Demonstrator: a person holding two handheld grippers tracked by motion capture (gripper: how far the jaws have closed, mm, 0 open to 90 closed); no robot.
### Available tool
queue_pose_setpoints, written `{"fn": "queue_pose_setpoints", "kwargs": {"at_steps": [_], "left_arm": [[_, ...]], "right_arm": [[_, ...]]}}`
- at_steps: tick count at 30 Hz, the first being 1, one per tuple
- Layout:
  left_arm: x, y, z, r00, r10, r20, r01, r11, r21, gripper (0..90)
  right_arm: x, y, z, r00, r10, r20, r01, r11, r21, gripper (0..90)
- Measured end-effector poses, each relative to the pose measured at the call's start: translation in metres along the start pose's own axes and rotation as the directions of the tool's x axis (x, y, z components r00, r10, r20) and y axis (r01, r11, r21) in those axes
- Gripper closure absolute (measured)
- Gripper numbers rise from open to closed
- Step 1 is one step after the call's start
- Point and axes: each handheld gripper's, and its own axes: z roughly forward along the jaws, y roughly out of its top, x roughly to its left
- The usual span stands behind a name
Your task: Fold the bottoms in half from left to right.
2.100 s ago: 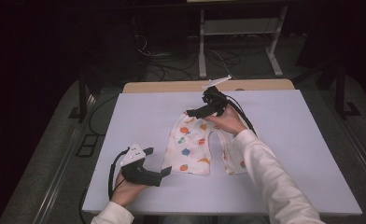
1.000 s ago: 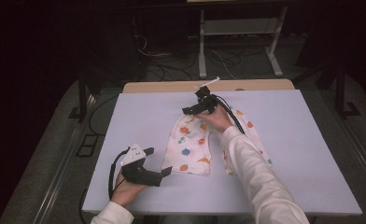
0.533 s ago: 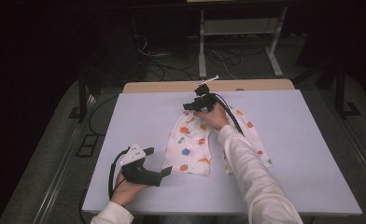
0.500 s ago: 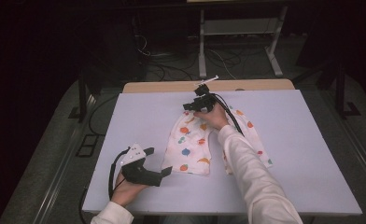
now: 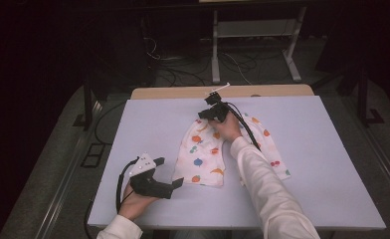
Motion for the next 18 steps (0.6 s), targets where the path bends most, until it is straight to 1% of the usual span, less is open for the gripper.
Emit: {"fn": "queue_pose_setpoints", "kwargs": {"at_steps": [2,6,7,9,11,14,18], "left_arm": [[0.0006,0.0000,-0.0004,1.0000,-0.002,-0.003,0.002,1.0000,-0.003,0.0],[0.0015,-0.0002,-0.0007,0.9999,-0.008,-0.007,0.008,1.0000,-0.005,0.0],[0.0015,-0.0003,-0.0005,0.9999,-0.008,-0.007,0.008,1.0000,-0.005,0.0],[0.0014,-0.0003,-0.0005,1.0000,-0.007,-0.007,0.007,1.0000,-0.003,0.0],[0.0013,-0.0004,-0.0006,0.9999,-0.009,-0.009,0.009,1.0000,-0.003,0.0],[0.0003,-0.0007,-0.0014,0.9999,-0.011,-0.010,0.011,0.9999,-0.004,0.0],[-0.0019,-0.0018,0.0007,0.9999,-0.014,-0.002,0.014,0.9997,0.018,0.0]], "right_arm": [[0.0012,0.0003,0.0003,0.9999,-0.002,0.010,0.002,1.000,0.017,77.3],[0.0020,0.0002,0.0009,0.9998,-0.010,0.020,0.009,1.000,0.029,79.5],[0.0022,0.0003,0.0008,0.9997,-0.010,0.021,0.010,0.999,0.032,84.0],[0.0018,0.0002,0.0004,0.9998,-0.006,0.018,0.005,1.000,0.030,86.7],[0.0015,0.0000,-0.0007,0.9999,0.003,0.012,-0.004,1.000,0.031,87.7],[0.0024,0.0006,-0.0028,1.0000,0.001,0.010,-0.001,1.000,0.030,88.2],[0.0046,0.0014,-0.0083,1.0000,-0.006,0.003,0.006,1.000,0.016,88.2]]}}
